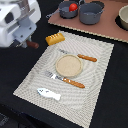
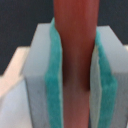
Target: Interact with the objects in diverse but meaningful ways.
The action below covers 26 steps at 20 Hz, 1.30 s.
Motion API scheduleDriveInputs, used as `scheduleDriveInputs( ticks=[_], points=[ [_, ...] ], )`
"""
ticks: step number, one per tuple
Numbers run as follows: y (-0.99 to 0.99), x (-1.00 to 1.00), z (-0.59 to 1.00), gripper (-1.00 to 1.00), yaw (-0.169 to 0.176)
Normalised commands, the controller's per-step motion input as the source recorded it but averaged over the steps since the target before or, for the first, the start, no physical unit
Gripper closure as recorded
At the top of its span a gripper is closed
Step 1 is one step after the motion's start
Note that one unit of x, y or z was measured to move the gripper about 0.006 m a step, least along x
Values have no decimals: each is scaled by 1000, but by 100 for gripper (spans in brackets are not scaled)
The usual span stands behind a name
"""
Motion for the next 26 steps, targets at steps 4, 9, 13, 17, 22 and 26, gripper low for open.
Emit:
scheduleDriveInputs(
  ticks=[4,9,13,17,22,26],
  points=[
    [811,68,36,100,0],
    [812,71,31,100,0],
    [811,74,24,100,0],
    [811,74,26,100,0],
    [807,69,18,100,0],
    [804,62,11,100,0]
  ],
)
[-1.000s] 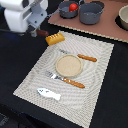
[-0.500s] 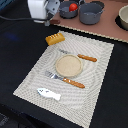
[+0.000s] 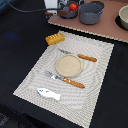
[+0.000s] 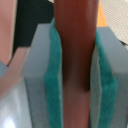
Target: Interact with the objects in diverse but meaningful ways.
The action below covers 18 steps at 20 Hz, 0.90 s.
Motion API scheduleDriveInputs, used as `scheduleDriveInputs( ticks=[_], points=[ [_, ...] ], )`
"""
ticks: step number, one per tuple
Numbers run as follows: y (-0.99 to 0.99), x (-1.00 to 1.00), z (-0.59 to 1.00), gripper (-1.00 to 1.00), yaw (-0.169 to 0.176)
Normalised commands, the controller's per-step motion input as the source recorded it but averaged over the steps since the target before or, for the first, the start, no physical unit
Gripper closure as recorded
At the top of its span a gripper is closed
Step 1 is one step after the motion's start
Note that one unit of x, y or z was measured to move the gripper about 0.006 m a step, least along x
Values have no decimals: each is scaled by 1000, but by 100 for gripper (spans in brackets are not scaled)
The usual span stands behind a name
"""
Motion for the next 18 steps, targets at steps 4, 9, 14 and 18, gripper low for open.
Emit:
scheduleDriveInputs(
  ticks=[4,9,14,18],
  points=[
    [801,59,5,100,0],
    [799,59,8,100,0],
    [798,54,2,100,0],
    [788,19,0,100,0]
  ],
)
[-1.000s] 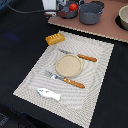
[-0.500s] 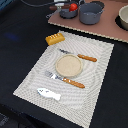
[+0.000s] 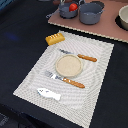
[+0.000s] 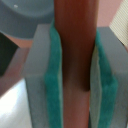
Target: Interact with the objects in diverse but meaningful ways.
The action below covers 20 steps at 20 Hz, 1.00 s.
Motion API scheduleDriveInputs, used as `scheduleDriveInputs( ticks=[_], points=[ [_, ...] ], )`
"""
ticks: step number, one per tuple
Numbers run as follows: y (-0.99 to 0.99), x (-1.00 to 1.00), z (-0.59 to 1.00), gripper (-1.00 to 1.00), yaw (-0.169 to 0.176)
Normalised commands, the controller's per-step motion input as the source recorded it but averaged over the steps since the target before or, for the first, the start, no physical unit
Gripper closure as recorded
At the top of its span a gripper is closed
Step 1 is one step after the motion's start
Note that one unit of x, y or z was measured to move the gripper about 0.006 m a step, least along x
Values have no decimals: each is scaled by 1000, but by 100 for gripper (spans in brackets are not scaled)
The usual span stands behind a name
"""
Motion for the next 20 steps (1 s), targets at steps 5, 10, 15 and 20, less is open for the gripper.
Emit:
scheduleDriveInputs(
  ticks=[5,10,15,20],
  points=[
    [573,253,16,100,0],
    [435,675,147,100,-1],
    [464,755,178,100,-11],
    [465,715,145,100,-9]
  ],
)
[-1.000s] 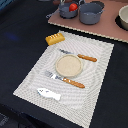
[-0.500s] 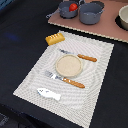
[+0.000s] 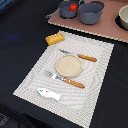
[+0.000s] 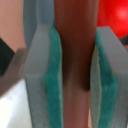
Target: Interact with the objects in diverse but meaningful ways.
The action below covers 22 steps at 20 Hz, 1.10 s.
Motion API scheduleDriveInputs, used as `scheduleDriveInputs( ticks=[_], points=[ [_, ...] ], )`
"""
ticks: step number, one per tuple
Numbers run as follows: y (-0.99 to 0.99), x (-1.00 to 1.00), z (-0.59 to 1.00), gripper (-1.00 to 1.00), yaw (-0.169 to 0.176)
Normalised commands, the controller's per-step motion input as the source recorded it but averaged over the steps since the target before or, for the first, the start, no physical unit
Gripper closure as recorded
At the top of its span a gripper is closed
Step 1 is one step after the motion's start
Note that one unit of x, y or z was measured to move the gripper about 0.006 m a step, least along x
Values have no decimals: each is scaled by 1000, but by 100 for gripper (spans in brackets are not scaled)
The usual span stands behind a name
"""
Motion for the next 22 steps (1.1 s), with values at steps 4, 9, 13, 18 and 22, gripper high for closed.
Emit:
scheduleDriveInputs(
  ticks=[4,9,13,18,22],
  points=[
    [332,249,30,100,0],
    [315,-193,0,100,7],
    [242,-428,-2,100,16],
    [208,-314,-1,100,4],
    [69,-87,0,100,0]
  ],
)
